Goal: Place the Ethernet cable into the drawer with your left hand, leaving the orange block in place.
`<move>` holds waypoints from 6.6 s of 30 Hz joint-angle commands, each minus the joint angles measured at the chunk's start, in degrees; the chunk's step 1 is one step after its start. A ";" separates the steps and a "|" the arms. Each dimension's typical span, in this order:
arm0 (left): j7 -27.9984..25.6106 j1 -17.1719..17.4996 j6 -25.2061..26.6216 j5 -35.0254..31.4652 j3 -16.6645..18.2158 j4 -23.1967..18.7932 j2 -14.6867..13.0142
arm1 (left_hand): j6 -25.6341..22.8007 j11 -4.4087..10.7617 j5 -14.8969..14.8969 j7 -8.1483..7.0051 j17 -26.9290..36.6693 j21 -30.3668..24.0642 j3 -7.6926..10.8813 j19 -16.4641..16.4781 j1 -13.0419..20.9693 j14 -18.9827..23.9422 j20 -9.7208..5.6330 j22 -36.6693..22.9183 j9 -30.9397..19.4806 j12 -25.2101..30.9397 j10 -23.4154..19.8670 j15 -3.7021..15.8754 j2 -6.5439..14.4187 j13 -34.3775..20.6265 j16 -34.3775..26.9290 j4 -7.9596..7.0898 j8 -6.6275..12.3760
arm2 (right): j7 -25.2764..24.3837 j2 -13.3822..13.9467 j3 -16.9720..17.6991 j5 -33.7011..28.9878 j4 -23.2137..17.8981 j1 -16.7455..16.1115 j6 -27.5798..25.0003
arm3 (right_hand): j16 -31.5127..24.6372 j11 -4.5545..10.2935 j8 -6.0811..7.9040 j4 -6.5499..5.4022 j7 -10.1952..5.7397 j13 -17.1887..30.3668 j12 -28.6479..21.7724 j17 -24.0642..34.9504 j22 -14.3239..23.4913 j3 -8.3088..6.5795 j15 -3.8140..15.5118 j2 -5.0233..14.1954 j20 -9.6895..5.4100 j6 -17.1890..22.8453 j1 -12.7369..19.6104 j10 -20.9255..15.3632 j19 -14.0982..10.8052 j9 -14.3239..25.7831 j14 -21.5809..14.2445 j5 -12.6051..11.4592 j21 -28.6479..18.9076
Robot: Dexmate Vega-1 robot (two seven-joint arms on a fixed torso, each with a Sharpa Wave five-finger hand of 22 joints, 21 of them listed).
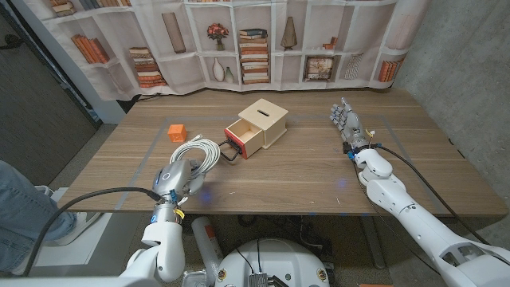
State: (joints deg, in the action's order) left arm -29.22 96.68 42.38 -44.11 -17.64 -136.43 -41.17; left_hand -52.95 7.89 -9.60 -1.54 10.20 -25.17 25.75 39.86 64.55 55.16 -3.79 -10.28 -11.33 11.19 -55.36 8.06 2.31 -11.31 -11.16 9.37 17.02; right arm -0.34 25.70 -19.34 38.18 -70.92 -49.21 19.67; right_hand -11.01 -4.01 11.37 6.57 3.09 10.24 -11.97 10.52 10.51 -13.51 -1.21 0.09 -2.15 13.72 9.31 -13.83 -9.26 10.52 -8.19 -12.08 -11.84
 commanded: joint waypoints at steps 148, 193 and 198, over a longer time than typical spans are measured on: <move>-5.21 -31.30 -36.73 10.74 -7.29 24.77 -6.77 | -4.91 1.75 -0.31 -1.97 0.30 0.52 2.84 -2.08 -1.52 -0.71 -1.64 -0.47 0.14 -0.21 -1.96 3.79 0.25 -0.10 0.02 -2.68 0.21 | -2.49 0.10 1.41 0.69 -0.96 -2.27 0.56 | -0.04 0.00 -0.19 -0.03 -0.17 0.26 -0.02 0.26 0.16 0.50 0.24 0.88 -1.85 0.74 0.56 -0.60 -1.42 0.17 -0.89 0.00 -0.07; -6.06 -40.47 -41.85 9.84 -14.59 32.28 -2.84 | -4.20 1.70 -0.32 -2.21 0.34 1.29 3.12 -4.17 -2.02 -2.98 -1.72 -0.46 0.13 -0.43 -1.27 3.57 0.15 -0.12 0.41 -2.73 -0.41 | -3.67 0.88 2.76 1.50 -3.24 -5.41 1.78 | 0.00 0.14 -0.18 0.00 -0.22 0.27 -0.03 0.27 0.16 0.61 0.24 0.95 -1.89 0.81 0.65 -0.70 -1.60 0.17 -1.10 -0.01 -0.03; -5.72 -41.46 -42.43 9.65 -15.52 33.03 -2.29 | -4.05 1.71 -0.34 -2.30 0.34 1.43 3.19 -4.51 -2.00 -3.29 -1.61 -0.46 0.12 -0.43 -1.14 3.52 0.16 -0.12 0.43 -2.69 -0.50 | -3.59 0.90 2.77 1.62 -3.23 -5.51 1.73 | -0.01 0.12 -0.19 0.00 -0.25 0.27 -0.01 0.27 0.16 0.63 0.27 0.96 -1.89 0.80 0.65 -0.65 -1.62 0.17 -1.13 -0.01 -0.02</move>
State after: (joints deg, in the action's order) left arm -35.56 57.54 1.56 -34.06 -31.23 -105.09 -44.65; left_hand -53.75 8.73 -9.58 -1.96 10.31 -23.92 26.47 35.56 62.49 52.12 -3.37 -10.51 -11.04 10.98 -56.19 7.05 2.05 -11.33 -10.72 8.68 16.60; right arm -3.87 26.41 -16.79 39.60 -73.71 -54.19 21.27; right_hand -11.04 -4.00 11.37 6.63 2.76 10.24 -11.97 10.51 10.51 -13.11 -1.12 0.41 -2.04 14.03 9.62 -14.23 -10.39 10.52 -8.92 -12.08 -11.84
